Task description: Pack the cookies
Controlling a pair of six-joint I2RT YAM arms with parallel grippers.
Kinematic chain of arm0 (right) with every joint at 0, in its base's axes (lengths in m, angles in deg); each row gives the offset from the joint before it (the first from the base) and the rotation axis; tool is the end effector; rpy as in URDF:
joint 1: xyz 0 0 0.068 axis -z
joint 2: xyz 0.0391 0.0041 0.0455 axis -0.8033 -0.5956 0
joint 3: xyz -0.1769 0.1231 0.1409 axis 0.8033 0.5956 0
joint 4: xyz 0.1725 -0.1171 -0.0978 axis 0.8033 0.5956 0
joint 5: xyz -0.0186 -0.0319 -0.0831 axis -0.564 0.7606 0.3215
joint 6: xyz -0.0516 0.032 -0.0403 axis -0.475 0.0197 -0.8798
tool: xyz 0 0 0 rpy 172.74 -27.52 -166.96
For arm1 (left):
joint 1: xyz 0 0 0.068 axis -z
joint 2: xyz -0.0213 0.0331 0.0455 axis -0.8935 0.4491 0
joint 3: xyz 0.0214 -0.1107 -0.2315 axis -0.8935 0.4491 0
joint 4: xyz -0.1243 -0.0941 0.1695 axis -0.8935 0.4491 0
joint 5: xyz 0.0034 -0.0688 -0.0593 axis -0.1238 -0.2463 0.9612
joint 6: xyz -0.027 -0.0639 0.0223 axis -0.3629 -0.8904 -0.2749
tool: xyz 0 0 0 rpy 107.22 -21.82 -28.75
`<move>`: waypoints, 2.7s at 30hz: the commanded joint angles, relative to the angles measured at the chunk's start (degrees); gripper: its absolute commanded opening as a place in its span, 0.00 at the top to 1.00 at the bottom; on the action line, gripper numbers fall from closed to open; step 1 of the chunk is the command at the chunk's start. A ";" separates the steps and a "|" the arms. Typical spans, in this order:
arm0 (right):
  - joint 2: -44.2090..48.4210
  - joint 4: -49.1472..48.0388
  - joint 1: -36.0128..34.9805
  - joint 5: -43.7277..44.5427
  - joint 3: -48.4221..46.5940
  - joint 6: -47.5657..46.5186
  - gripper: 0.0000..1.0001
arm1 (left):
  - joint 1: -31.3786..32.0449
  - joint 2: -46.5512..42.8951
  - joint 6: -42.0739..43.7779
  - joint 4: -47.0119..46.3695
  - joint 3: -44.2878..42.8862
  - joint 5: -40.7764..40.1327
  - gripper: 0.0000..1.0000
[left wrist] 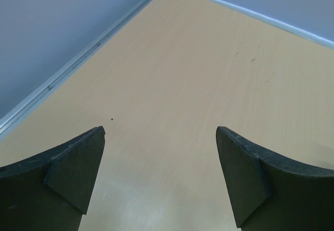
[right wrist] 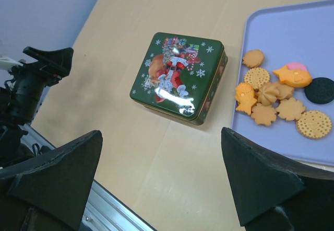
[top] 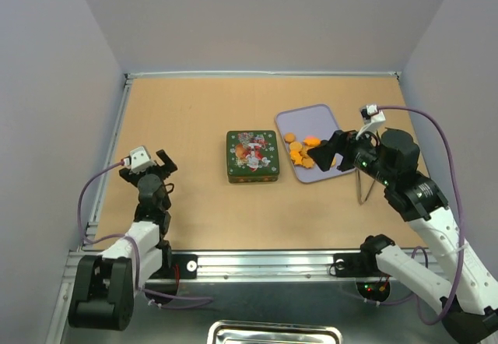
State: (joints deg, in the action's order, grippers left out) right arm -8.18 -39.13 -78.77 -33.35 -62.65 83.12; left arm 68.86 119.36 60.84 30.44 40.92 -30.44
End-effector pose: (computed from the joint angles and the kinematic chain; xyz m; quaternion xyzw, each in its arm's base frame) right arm 0.1399 0.0797 0.3505 -0.0843 0.7880 0.3166 0.5212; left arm 0.1805 0.0092 0.2043 -0.1790 0.6532 0.0684 0.7326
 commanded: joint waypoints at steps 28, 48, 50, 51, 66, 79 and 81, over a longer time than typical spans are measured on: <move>4.64 -6.08 -0.25 22.89 11.12 -1.31 0.00 | -1.85 32.95 11.44 -36.47 -10.09 13.89 0.01; -13.80 -73.98 0.09 51.37 44.60 -16.66 0.00 | -1.76 32.95 11.61 -36.48 -10.01 13.89 0.01; -16.97 -77.96 1.58 49.97 46.01 -19.22 0.00 | -1.76 32.95 11.44 -36.56 -10.01 13.89 0.01; -20.29 -80.42 2.72 49.70 46.89 -18.27 0.00 | -1.76 32.95 11.44 -36.48 -10.09 13.89 0.01; -50.65 -119.45 19.61 31.32 47.87 -18.35 0.00 | -1.76 32.95 11.44 -36.48 -10.01 13.89 0.01; -50.03 -110.59 19.52 27.11 44.96 -19.76 0.00 | -1.76 32.95 11.44 -36.56 -10.01 13.89 0.01; -50.03 -110.59 19.52 27.20 44.96 -19.76 0.00 | -1.76 32.95 11.53 -36.56 -10.01 13.89 0.01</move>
State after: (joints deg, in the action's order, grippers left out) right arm -58.43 -139.28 -59.40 -5.06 -16.32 64.37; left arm 67.33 153.55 71.31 8.35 31.17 -16.35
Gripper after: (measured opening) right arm 0.998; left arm 0.986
